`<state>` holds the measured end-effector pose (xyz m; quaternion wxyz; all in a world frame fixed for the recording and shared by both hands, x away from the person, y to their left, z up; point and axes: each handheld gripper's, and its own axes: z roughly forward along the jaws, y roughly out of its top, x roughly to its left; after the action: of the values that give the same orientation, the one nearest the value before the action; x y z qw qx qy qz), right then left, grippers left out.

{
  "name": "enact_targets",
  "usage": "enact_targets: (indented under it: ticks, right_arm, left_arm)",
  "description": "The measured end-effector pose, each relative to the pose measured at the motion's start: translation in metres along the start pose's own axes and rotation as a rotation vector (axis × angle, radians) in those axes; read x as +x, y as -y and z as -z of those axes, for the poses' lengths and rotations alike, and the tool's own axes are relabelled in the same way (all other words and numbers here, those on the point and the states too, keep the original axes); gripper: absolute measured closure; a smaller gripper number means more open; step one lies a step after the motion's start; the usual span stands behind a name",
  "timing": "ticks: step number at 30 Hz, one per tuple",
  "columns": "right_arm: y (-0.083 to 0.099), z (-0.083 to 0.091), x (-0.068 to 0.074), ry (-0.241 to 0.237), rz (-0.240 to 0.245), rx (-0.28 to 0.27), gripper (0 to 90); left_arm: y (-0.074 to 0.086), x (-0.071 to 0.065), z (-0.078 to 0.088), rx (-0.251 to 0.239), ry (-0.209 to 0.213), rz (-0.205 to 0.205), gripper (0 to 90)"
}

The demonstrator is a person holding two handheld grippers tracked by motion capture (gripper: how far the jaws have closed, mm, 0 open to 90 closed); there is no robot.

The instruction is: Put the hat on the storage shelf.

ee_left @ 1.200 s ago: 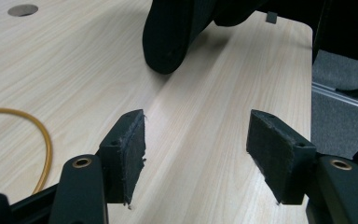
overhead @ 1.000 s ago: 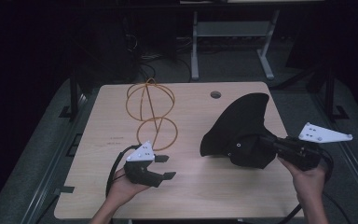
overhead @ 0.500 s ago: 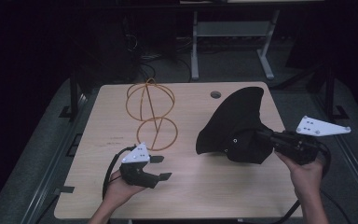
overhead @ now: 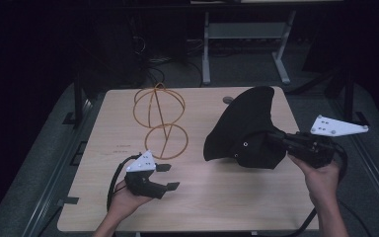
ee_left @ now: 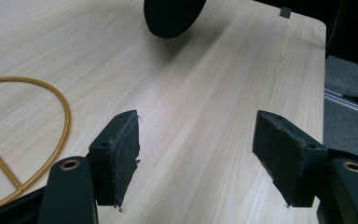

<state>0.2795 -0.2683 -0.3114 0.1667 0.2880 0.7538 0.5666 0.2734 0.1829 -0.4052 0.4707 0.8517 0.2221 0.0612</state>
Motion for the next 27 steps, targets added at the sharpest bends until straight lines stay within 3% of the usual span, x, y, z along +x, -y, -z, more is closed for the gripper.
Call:
enact_targets:
  ticks: [13,27]
  right_arm:
    - [-0.021,-0.009,0.006,-0.012,0.027,0.011,88.3]
    - [-0.036,-0.025,0.006,-0.04,0.037,0.024,88.3]
  left_arm:
    - [0.004,-0.001,-0.002,0.004,-0.009,-0.01,25.0]
    - [0.005,0.0,-0.002,0.004,-0.019,-0.021,24.4]
